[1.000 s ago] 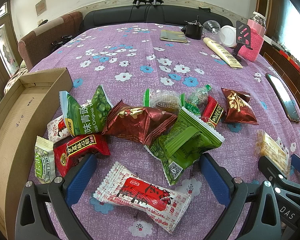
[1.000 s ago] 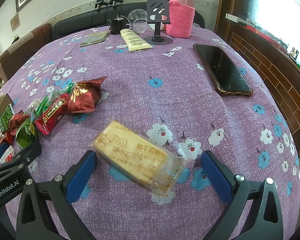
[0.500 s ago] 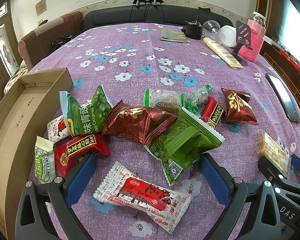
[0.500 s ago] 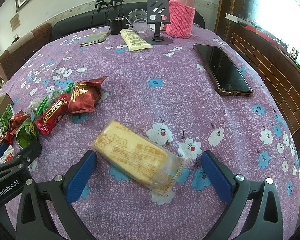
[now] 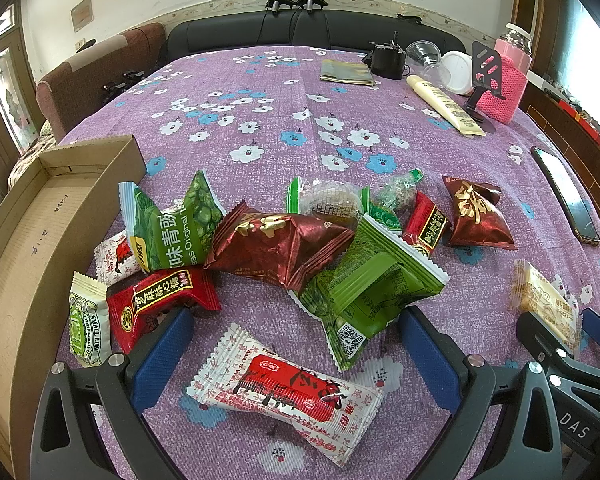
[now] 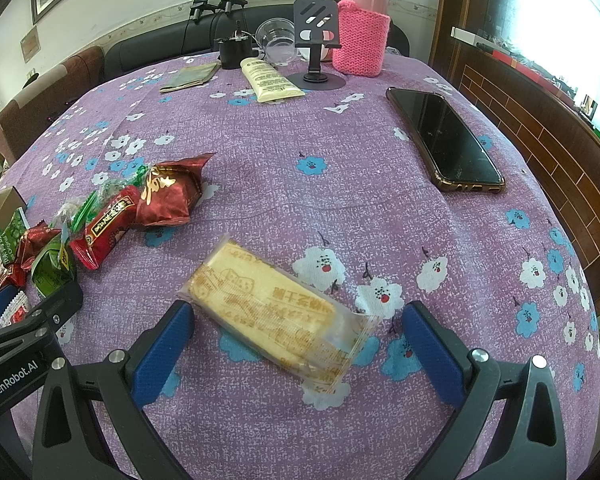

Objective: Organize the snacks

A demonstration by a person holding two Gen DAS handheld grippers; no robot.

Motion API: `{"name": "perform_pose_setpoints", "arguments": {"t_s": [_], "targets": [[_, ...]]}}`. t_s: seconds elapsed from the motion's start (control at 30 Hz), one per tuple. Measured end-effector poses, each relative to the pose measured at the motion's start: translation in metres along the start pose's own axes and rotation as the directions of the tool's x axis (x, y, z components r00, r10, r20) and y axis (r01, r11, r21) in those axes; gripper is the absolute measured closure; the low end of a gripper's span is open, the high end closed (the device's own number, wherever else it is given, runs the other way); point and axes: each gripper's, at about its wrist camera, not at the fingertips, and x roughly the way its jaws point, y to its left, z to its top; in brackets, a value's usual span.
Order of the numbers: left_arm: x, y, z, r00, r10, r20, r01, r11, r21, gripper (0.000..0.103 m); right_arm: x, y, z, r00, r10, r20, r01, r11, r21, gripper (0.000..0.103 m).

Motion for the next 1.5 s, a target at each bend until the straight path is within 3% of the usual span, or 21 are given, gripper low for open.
{"name": "perform_pose_setpoints", "arguments": {"t_s": [1.17, 1.27, 1.4, 1.5], "targets": [[0.002, -0.001, 0.004, 1.0, -0.004, -0.026, 0.005, 1.0, 0.011, 0.0, 0.0, 0.0, 0.0, 1.0, 0.0, 0.0, 0.0, 1.0, 0.0, 0.0], [0.001, -0.004, 0.002, 0.999, -0.04, -0.037, 0.042, 0.998, 0.051, 0.0, 0.0, 0.0, 0.0, 1.0, 0.0, 0.0, 0.0, 1.0, 0.0, 0.0], [-0.014, -0.003, -0.005, 0.993, -0.114, -0.026, 0.116, 0.991, 0.072, 0.02, 0.0, 0.0, 0.0, 1.0, 0.0, 0.0, 0.0, 1.0, 0.0, 0.0], [-0.035, 0.005, -0.008, 0.982, -0.189, -0.002, 0.188, 0.981, 0.042, 0.021, 0.0, 0.0, 0.0, 1.0, 0.0, 0.0, 0.0, 1.0, 0.0, 0.0]]}}
